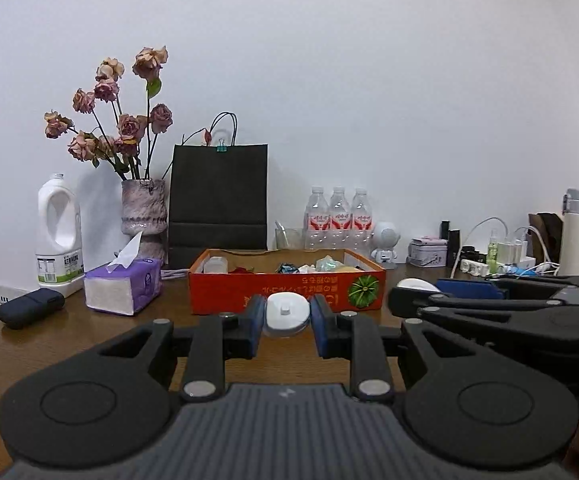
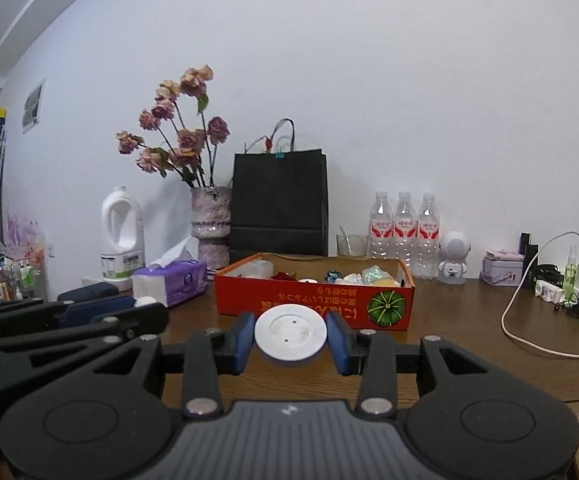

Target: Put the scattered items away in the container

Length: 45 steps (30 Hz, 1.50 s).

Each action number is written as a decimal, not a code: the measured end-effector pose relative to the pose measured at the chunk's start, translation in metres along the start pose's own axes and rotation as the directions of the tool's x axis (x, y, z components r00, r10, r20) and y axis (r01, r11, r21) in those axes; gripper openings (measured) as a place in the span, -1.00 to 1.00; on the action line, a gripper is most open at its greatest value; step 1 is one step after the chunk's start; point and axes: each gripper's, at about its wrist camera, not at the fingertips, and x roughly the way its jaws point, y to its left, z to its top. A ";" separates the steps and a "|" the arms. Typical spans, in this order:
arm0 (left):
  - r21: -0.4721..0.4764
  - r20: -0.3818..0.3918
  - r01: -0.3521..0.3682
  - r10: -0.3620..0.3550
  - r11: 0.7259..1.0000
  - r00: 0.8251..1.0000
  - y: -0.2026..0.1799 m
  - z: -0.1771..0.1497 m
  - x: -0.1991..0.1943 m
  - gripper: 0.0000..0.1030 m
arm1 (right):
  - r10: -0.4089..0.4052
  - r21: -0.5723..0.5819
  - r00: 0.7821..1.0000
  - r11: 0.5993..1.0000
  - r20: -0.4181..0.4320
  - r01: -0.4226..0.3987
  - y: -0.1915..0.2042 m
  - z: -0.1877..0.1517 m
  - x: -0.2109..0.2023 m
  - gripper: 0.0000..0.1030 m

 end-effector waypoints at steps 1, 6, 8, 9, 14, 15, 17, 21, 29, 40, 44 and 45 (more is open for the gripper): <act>-0.008 -0.005 -0.002 0.002 1.000 1.000 0.004 0.003 0.007 -0.50 | -0.003 0.001 1.000 1.000 -0.007 0.004 -0.003 0.001 0.006 -0.26; -0.046 -0.033 -0.004 0.002 0.999 0.999 0.033 0.031 0.073 -0.50 | -0.016 0.047 1.000 0.999 -0.021 0.017 -0.035 0.031 0.059 -0.26; -0.054 -0.071 0.014 -0.017 0.998 0.997 0.049 0.049 0.117 -0.50 | -0.017 0.059 1.000 0.998 -0.014 0.018 -0.052 0.054 0.091 -0.26; -0.049 -0.102 0.030 -0.034 0.998 0.994 0.056 0.058 0.142 -0.50 | -0.008 0.067 1.000 0.998 -0.013 0.009 -0.062 0.067 0.109 -0.26; -0.103 -0.270 0.057 -0.083 0.993 0.959 0.093 0.089 0.267 -0.50 | 0.073 0.192 0.993 0.980 -0.094 -0.054 -0.118 0.122 0.209 -0.26; -0.121 -0.316 0.072 -0.107 0.990 0.943 0.100 0.091 0.292 -0.50 | 0.086 0.198 0.988 0.978 -0.131 -0.059 -0.126 0.129 0.233 -0.26; -0.136 -0.410 0.104 -0.152 0.985 0.899 0.107 0.090 0.338 -0.50 | 0.102 0.203 0.970 0.978 -0.222 -0.057 -0.136 0.135 0.278 -0.26; -0.160 -0.544 0.149 -0.213 0.976 0.812 0.110 0.078 0.396 -0.50 | 0.136 0.207 0.889 0.977 -0.437 -0.048 -0.146 0.125 0.367 -0.26; -0.119 -0.684 0.358 -0.337 0.926 0.646 0.071 0.052 0.426 -0.14 | 0.089 0.095 0.738 0.995 -0.669 -0.034 -0.129 0.085 0.452 -0.26; -0.219 -0.657 0.216 -0.307 0.952 0.689 0.100 0.093 0.434 0.66 | 0.145 0.193 0.720 0.981 -0.678 -0.015 -0.146 0.109 0.447 0.28; -0.262 -0.673 0.071 -0.235 0.963 0.701 0.113 0.118 0.431 1.00 | 0.129 0.209 0.683 0.977 -0.719 0.035 -0.150 0.133 0.435 0.56; -0.280 -0.678 0.005 -0.201 0.960 0.707 0.116 0.124 0.428 1.00 | 0.123 0.213 0.674 0.976 -0.729 0.052 -0.151 0.140 0.429 0.62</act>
